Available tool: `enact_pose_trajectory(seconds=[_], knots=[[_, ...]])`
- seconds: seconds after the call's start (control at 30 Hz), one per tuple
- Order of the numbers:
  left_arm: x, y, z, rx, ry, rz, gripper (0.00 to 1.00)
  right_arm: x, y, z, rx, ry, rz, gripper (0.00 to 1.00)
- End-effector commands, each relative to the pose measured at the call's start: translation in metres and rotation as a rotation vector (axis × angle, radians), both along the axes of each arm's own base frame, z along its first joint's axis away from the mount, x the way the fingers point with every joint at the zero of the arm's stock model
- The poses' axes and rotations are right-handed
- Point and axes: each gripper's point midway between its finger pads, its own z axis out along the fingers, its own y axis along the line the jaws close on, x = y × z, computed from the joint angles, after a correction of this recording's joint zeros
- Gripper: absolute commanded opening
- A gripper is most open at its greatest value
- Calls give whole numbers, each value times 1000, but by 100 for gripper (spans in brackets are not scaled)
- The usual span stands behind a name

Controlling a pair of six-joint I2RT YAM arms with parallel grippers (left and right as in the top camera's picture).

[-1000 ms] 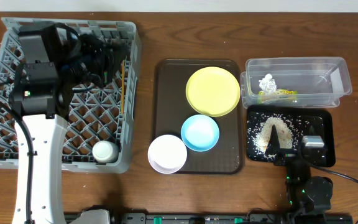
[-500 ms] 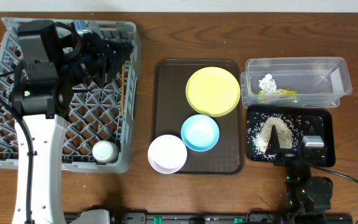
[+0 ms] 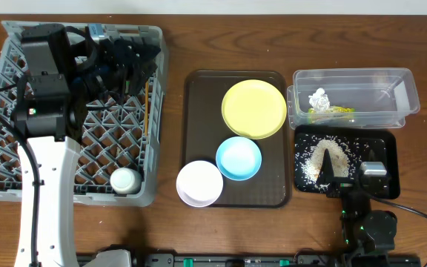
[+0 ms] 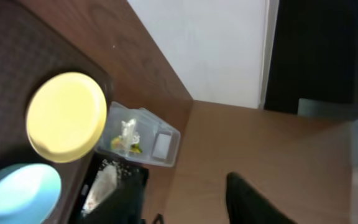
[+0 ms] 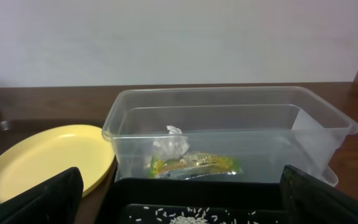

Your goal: Sort waste into correct bins and load items into the dishwasher

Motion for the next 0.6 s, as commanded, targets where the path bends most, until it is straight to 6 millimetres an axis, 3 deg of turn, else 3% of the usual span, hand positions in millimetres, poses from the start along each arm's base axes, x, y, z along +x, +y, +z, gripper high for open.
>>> enact_pose_trajectory(seconds=[0.0, 0.03, 0.07, 0.57], knots=[[-1, 0, 6, 0, -23, -12, 43, 0, -3, 0, 10, -3, -14, 99], [-1, 0, 6, 0, -22, -12, 10, 0, -3, 0, 10, -3, -14, 99], [-1, 0, 6, 0, -22, -12, 8, 0, -3, 0, 10, -3, -14, 99], [-1, 0, 6, 0, -22, -11, 8, 0, -3, 0, 10, -3, -14, 99]])
